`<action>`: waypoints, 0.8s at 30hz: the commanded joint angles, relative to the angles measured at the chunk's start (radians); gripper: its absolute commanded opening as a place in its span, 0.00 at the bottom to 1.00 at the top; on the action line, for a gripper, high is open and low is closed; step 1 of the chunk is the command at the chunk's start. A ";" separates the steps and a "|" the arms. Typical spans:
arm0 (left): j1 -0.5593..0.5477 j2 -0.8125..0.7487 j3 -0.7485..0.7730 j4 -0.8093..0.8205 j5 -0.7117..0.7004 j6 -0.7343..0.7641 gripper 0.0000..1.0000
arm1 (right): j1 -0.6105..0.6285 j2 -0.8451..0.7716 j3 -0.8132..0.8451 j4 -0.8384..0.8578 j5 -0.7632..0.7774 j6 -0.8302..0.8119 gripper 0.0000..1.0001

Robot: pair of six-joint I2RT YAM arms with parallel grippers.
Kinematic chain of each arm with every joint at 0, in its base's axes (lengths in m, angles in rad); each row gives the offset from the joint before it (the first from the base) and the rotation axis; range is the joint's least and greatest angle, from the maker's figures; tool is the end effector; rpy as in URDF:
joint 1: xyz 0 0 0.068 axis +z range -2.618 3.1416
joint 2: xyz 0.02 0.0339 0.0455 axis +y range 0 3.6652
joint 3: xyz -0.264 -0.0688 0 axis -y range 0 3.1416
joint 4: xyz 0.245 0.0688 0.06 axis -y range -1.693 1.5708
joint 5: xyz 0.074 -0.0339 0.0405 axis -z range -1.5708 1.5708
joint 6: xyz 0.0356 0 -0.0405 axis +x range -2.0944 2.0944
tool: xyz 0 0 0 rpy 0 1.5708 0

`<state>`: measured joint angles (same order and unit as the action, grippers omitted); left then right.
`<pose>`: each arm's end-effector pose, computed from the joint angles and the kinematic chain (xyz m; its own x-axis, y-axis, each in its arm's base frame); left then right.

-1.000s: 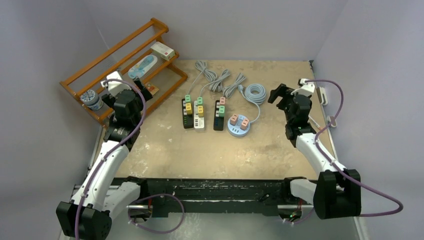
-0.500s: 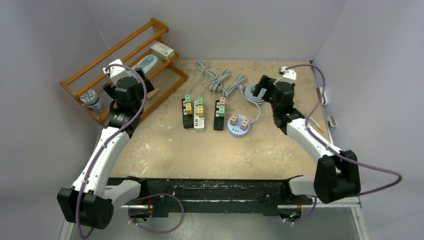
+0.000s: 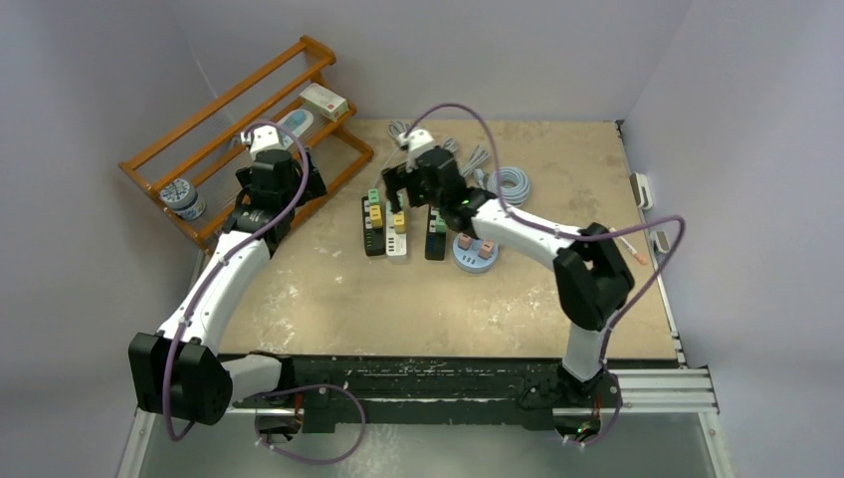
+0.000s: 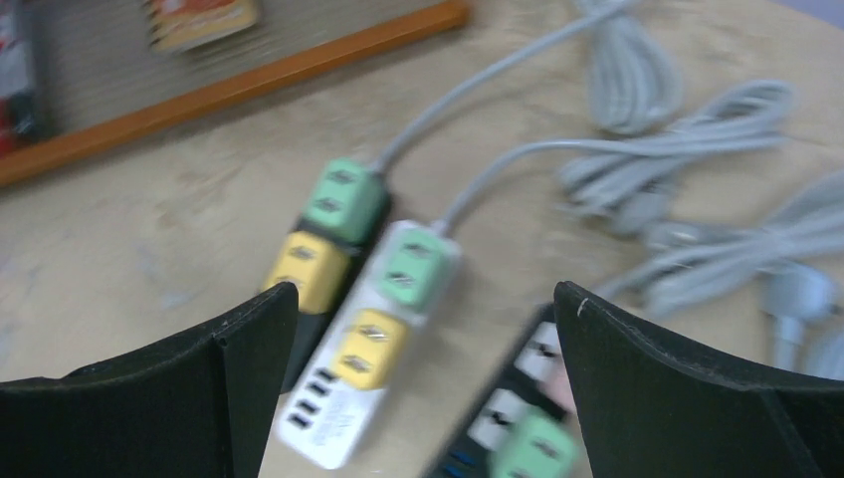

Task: Pull the plug off the socket

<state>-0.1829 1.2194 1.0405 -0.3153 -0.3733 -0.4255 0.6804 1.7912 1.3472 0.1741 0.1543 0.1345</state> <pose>0.2730 -0.0373 0.3260 -0.3644 -0.3235 -0.8733 -0.3258 0.9228 -0.2058 0.3377 0.2662 0.2909 -0.2733 -0.0507 -0.9606 -0.4741 0.8760 0.0886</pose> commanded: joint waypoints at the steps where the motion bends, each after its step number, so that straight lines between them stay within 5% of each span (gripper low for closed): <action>1: 0.009 -0.012 -0.004 -0.006 0.031 0.012 1.00 | 0.122 0.083 0.144 -0.074 -0.061 -0.046 0.99; 8: 0.010 -0.022 -0.021 -0.057 0.018 0.037 1.00 | 0.185 0.229 0.295 -0.193 -0.076 -0.012 0.96; 9: 0.010 -0.025 -0.025 -0.060 0.013 0.042 1.00 | 0.184 0.248 0.311 -0.220 -0.064 0.057 0.86; 13: 0.010 -0.031 -0.032 -0.068 0.012 0.054 1.00 | 0.185 0.313 0.382 -0.313 -0.006 0.110 0.73; 24: 0.011 -0.050 -0.011 -0.027 0.062 -0.036 1.00 | 0.185 0.399 0.474 -0.372 0.028 0.152 0.71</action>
<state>-0.1787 1.2175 1.0084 -0.3920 -0.3424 -0.3943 0.8639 2.1902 1.7576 -0.1696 0.1535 0.2508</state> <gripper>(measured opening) 0.998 0.711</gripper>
